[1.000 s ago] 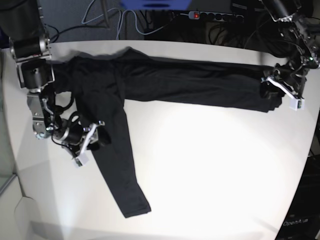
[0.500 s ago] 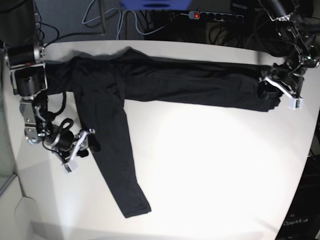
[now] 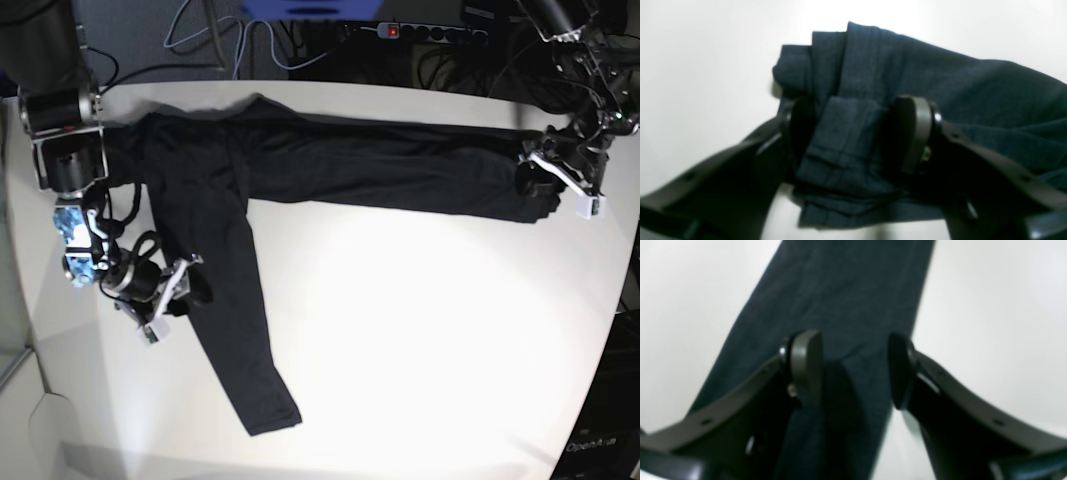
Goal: Fold the T-shirt properly
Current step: 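Open the right gripper and move it down to the trailing sleeve, then grasp the black sleeve near its shoulder with the right gripper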
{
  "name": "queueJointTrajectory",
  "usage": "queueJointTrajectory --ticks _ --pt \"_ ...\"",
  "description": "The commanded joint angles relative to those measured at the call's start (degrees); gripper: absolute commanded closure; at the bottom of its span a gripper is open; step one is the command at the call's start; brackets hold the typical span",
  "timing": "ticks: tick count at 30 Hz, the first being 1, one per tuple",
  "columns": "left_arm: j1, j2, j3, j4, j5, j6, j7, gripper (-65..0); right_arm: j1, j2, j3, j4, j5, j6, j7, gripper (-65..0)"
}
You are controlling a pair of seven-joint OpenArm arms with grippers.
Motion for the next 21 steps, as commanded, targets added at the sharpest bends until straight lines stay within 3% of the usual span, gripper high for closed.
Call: queueJointTrajectory --ticks 1,8,16,21 --pt "-0.21 -0.71 -0.15 0.96 -0.78 -0.17 -0.35 -36.3 1.59 0.72 0.30 -1.53 0.30 0.25 1.17 -31.8" --pt "-0.29 -0.71 -0.15 0.96 -0.69 -0.17 -0.35 -36.3 5.19 -0.60 0.21 -13.22 0.21 0.34 8.56 -31.8" --pt "-0.65 -0.71 -0.15 0.96 -0.69 -0.17 -0.35 -36.3 5.63 -0.34 0.12 -12.60 0.21 0.42 8.73 -30.9" --pt "-0.73 -0.71 -0.15 0.87 -0.69 -0.17 -0.44 -36.3 4.49 0.80 0.21 -6.62 0.21 0.42 8.20 -30.9"
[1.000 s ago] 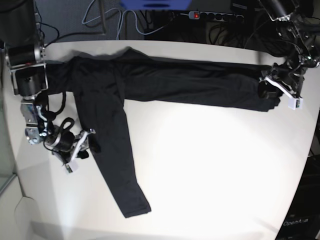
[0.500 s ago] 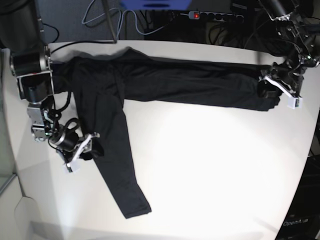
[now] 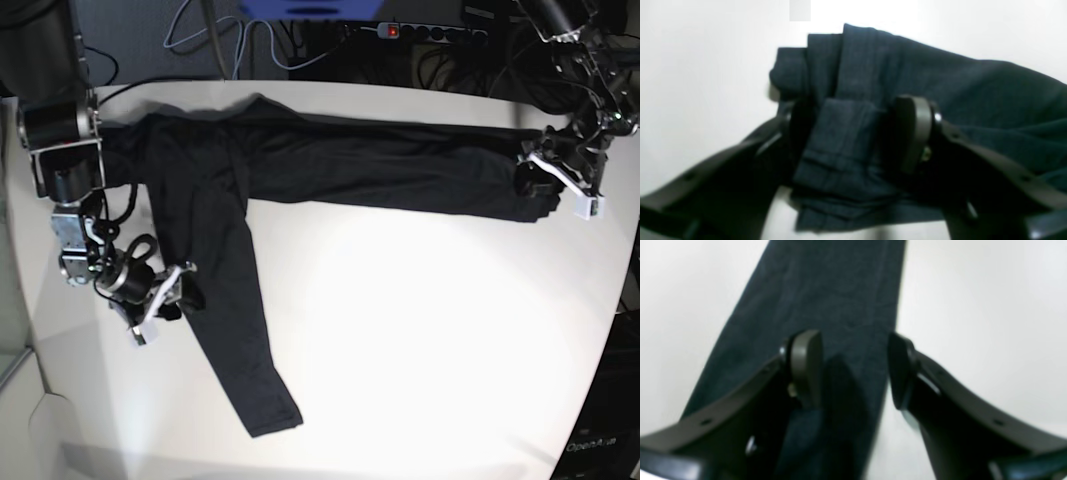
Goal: Fold the T-shirt properly
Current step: 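Grasp the black sleeve near its shoulder with the right gripper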
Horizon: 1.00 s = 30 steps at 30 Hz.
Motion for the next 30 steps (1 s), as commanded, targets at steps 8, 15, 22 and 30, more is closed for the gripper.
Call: queueJointTrajectory --ticks 8,15,22,30 --pt "-0.56 -0.87 -0.19 0.61 -0.71 -0.17 -0.90 -36.3 1.74 0.85 0.19 1.09 0.65 -0.25 1.76 -31.5" --pt "-0.56 -0.87 -0.19 0.61 -0.71 -0.17 -0.90 -36.3 3.76 0.85 0.19 0.39 0.56 -0.34 1.76 -31.5" --pt "-0.47 -0.87 -0.19 0.52 -0.71 -0.17 -0.99 -36.3 6.31 0.50 0.19 -9.46 0.56 -0.34 7.47 -31.5" --pt "-0.56 -0.87 -0.19 0.52 -0.71 -0.17 -0.90 -36.3 6.05 -0.82 0.10 -12.36 0.56 -0.34 8.62 -31.2"
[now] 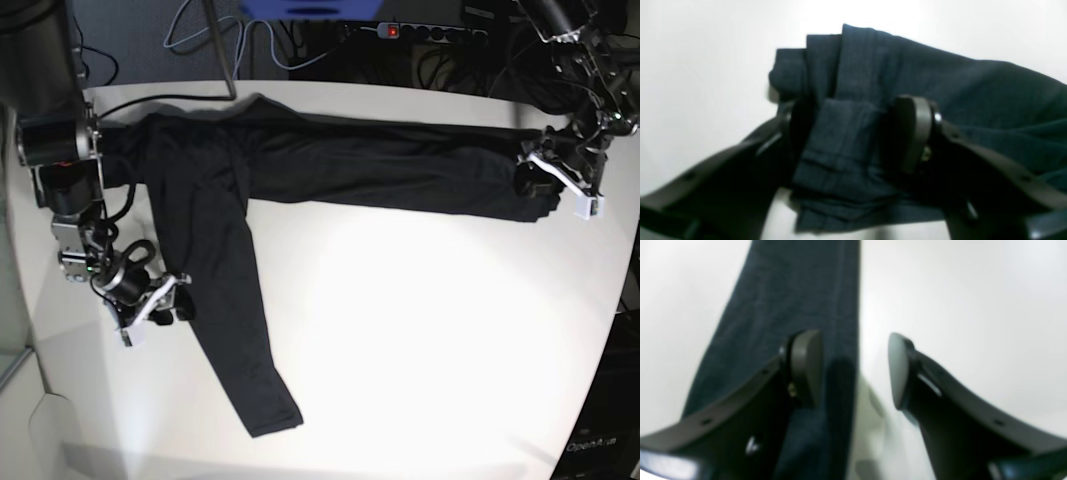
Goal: Fold the T-shirt properly
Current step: 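Grasp the black sleeve near its shoulder with the right gripper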
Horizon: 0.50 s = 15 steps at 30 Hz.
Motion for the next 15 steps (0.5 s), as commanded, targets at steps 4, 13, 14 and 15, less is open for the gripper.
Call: queueJointTrajectory --ticks 4,13,14,15 --pt "-0.54 -0.85 -0.17 0.65 -0.71 -0.17 -0.94 -36.3 0.44 -0.54 -0.16 0.49 0.17 0.18 -0.24 -30.9" --pt "-0.54 -0.85 -0.17 0.65 -0.71 -0.17 -0.94 -36.3 0.09 -0.81 -0.07 0.58 0.17 0.36 -0.32 -14.8" --pt "-0.54 -0.85 -0.17 0.65 -0.71 -0.17 -0.94 -36.3 0.09 -0.81 -0.07 0.58 0.17 0.36 -0.32 -9.9" --pt "-0.54 -0.85 -0.17 0.65 -0.71 -0.17 -0.94 -36.3 0.09 -0.81 -0.07 0.58 0.17 0.36 -0.32 -5.5"
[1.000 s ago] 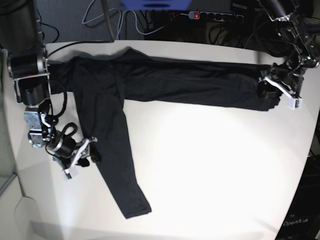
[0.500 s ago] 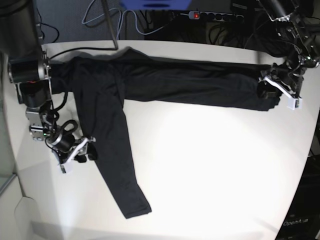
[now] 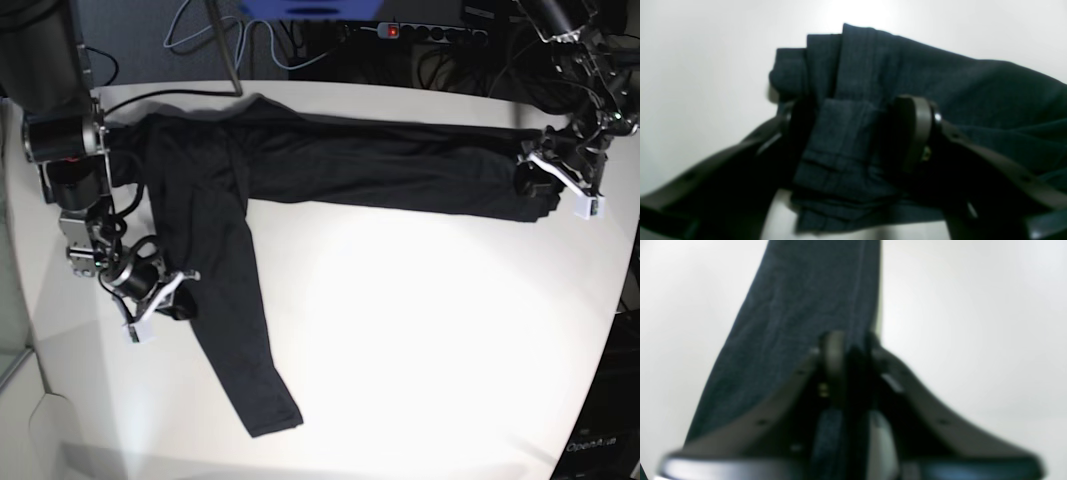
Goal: Fold the T-shirt properly
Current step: 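Grasp the black sleeve near its shoulder with the right gripper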
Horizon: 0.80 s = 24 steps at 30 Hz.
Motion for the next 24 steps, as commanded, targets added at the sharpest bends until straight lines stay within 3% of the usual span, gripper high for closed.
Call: queueJointTrajectory --ticks 1,13,17,24 --pt "-0.56 -0.85 -0.17 0.65 -0.71 -0.17 -0.94 -36.3 1.21 0.24 -0.12 0.36 -0.57 0.34 -0.94 -1.7" --pt "-0.65 -0.85 -0.17 1.09 -0.80 -0.17 -1.03 -36.3 0.06 0.24 -5.04 0.89 -0.57 0.86 -0.32 -0.7" --pt "-1.44 -0.85 -0.17 1.09 -0.89 -0.17 -1.03 -36.3 -1.17 0.59 -5.04 6.78 -0.57 1.00 -1.11 -0.7" --pt "-1.53 -0.85 -0.17 1.18 -0.89 -0.17 -1.03 -36.3 -7.32 3.67 -4.60 24.45 -0.49 1.00 -7.97 -0.7"
